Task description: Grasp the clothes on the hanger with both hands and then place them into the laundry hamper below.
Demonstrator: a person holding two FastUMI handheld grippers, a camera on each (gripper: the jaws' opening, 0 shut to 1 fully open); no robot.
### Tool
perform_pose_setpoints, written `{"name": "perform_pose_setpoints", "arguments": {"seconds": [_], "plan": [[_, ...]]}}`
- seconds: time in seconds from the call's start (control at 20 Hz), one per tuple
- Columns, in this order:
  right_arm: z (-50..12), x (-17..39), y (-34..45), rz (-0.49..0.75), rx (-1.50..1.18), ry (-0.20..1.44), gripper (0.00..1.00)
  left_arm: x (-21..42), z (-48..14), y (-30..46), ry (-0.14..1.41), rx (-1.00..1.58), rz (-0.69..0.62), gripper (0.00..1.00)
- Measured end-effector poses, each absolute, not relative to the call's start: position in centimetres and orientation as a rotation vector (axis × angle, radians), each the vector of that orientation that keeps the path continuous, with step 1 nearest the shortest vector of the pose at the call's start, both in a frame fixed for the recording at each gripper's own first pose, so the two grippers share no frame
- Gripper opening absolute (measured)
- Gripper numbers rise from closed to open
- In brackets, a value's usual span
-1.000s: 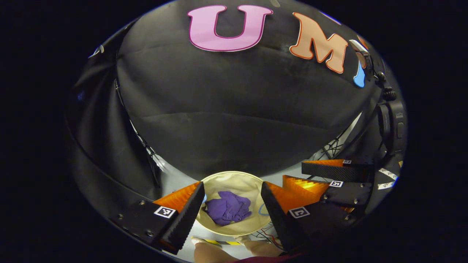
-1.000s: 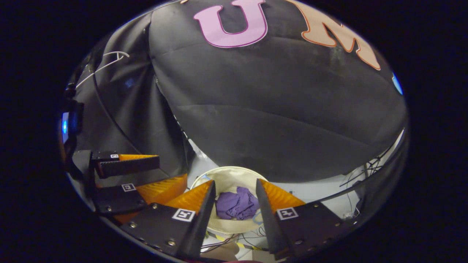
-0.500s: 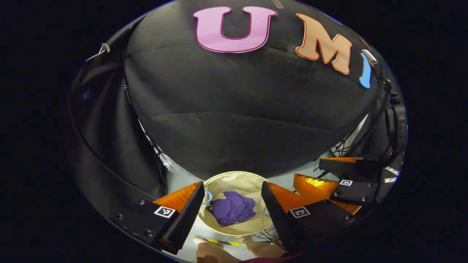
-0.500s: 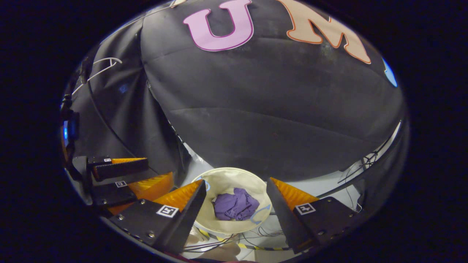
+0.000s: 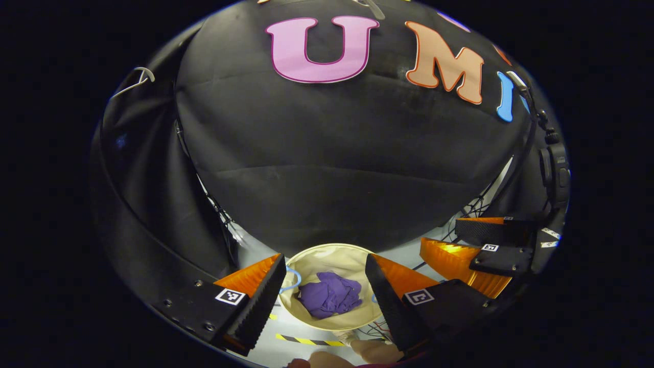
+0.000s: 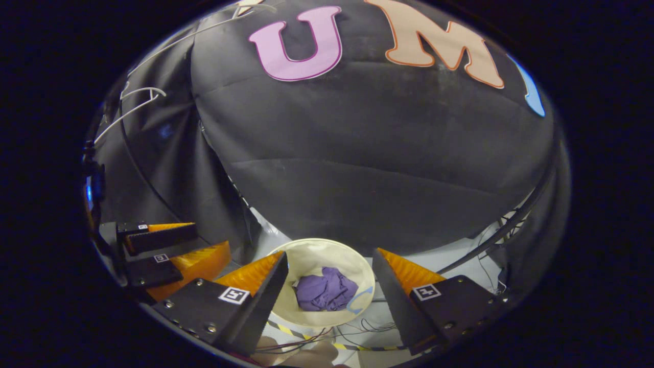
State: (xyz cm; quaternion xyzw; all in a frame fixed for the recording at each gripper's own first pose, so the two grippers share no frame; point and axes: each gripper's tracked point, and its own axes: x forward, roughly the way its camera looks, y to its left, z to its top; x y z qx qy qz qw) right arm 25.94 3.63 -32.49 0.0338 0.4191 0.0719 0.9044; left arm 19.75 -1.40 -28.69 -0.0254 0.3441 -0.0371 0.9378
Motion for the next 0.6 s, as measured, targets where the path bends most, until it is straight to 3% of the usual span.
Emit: {"name": "perform_pose_setpoints", "arguments": {"seconds": [0.55,0.6], "plan": [[-26.5,20.2,5.5,0.092,0.034,0.775,1.0,13.7,-24.2,0.4,0.604,-0.083,-0.117,0.97],[-25.8,19.3,5.6,0.088,0.034,0.765,0.95,12.9,-23.8,0.8,0.594,-0.087,-0.115,0.98]]}}
